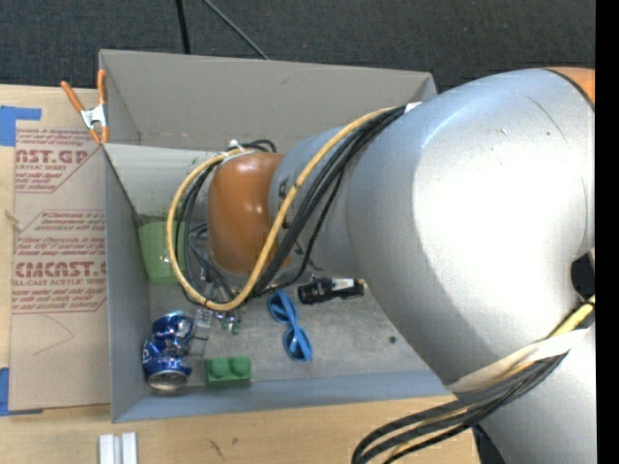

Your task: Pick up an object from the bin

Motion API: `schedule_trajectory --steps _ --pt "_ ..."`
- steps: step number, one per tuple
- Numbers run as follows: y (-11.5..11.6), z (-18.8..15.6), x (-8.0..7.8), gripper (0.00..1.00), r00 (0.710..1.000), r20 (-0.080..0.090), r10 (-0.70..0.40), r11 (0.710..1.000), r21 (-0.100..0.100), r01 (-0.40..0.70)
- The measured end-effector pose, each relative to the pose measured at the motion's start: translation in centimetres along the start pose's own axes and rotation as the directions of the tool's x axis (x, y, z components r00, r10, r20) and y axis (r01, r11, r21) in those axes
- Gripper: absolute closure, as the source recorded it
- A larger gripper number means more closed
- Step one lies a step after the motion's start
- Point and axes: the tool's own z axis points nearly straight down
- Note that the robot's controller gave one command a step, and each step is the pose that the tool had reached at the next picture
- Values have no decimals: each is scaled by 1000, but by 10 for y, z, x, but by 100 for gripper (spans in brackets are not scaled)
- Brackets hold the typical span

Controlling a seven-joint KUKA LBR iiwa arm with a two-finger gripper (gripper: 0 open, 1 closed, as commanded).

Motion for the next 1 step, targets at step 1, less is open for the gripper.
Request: schedule_trajectory --steps 1 --pt "26 0 39 0 962 -4 -272 962 5 272"
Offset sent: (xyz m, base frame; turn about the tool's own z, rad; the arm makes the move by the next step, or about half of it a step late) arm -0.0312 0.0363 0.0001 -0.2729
